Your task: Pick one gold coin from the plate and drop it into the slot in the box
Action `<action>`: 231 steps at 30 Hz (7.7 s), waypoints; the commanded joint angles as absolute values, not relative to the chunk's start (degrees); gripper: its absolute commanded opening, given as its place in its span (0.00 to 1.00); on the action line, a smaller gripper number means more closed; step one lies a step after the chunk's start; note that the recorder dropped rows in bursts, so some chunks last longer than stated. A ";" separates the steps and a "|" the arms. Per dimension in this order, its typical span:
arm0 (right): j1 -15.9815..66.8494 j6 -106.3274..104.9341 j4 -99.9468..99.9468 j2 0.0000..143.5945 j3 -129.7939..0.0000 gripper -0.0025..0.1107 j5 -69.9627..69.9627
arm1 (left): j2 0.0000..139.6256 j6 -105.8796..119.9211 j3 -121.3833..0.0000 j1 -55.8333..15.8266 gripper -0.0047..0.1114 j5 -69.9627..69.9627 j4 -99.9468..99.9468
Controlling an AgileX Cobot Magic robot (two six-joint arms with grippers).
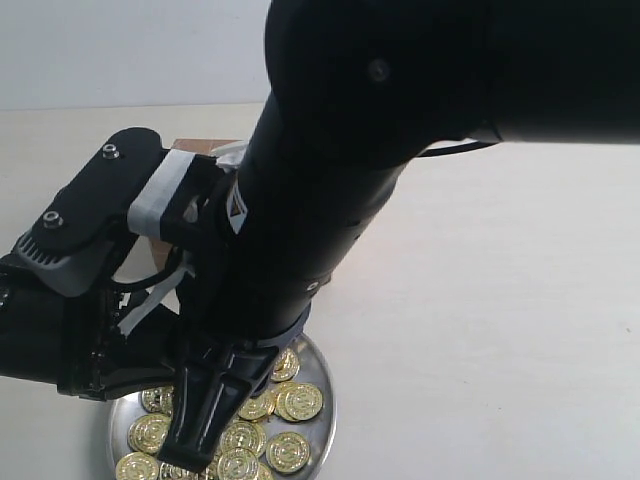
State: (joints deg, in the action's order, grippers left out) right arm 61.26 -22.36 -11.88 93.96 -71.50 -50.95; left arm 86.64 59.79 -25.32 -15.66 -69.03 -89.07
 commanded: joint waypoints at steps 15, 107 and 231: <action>61.30 -22.77 -11.35 93.93 -71.96 0.61 -49.21 | 86.73 61.73 -25.60 -16.03 0.04 -69.96 -89.88; 61.30 -5.22 -0.58 76.70 -68.26 0.02 -66.20 | 118.80 120.17 -81.23 -15.92 0.04 -50.59 -60.15; 9.14 39.14 31.82 0.00 -35.18 0.02 -28.78 | 0.00 104.51 -3.05 0.74 0.04 -49.15 -75.11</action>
State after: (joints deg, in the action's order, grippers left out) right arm 9.56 39.21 31.40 0.14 -35.58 -29.31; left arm 0.26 104.52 -3.87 0.44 -49.02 -74.51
